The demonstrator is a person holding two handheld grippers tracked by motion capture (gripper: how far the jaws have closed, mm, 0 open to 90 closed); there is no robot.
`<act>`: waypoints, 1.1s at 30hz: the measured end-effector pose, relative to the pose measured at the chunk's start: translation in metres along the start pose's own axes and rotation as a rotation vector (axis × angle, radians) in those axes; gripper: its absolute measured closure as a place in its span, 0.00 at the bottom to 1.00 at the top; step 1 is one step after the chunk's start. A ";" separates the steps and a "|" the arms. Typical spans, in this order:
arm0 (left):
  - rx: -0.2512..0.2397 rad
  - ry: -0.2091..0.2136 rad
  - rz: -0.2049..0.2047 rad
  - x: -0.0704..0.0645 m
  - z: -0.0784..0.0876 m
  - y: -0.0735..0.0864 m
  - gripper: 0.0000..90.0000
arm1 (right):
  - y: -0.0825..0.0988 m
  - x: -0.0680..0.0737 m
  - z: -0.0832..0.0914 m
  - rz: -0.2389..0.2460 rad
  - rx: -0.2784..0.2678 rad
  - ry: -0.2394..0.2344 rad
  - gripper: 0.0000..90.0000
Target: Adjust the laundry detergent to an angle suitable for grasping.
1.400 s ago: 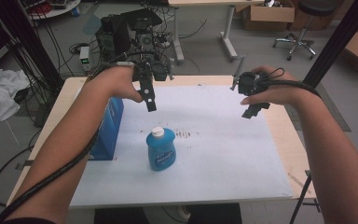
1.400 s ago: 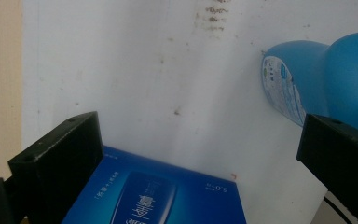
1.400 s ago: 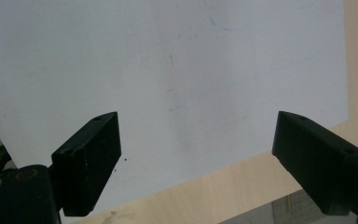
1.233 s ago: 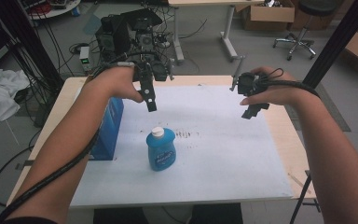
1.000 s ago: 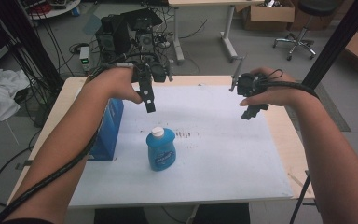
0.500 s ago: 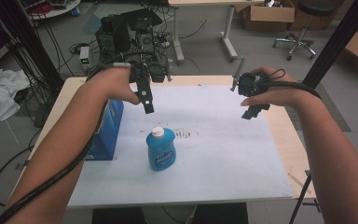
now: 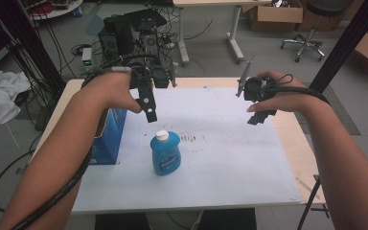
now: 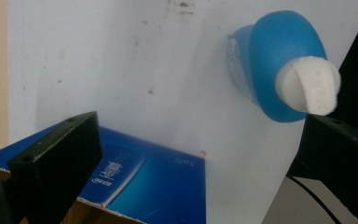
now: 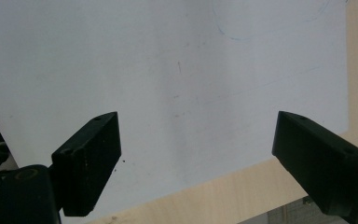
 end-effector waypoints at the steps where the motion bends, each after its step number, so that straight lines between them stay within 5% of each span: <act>1: -0.001 0.001 0.004 -0.002 0.002 0.001 0.01 | 0.000 0.000 0.000 0.003 -0.003 0.002 0.17; 14: -0.002 0.043 0.005 -0.026 0.000 0.009 0.01 | 0.001 0.003 -0.001 0.010 -0.012 0.006 0.17; 24: 0.009 0.081 0.009 -0.033 -0.010 0.010 0.00 | 0.001 0.005 -0.002 0.013 -0.010 0.007 0.17; 33: 0.014 0.072 0.002 -0.033 -0.011 0.005 0.00 | 0.003 0.005 0.000 0.005 -0.016 0.009 0.17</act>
Point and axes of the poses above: each handheld gripper's, and its own axes: z roughly backward along the jaws, y roughly out of its underside, x roughly to its left, the point moved 4 cm from there along -z, roughly forward along the jaws, and after that the axes turned 7 degrees about z, right-handed, at the moved point
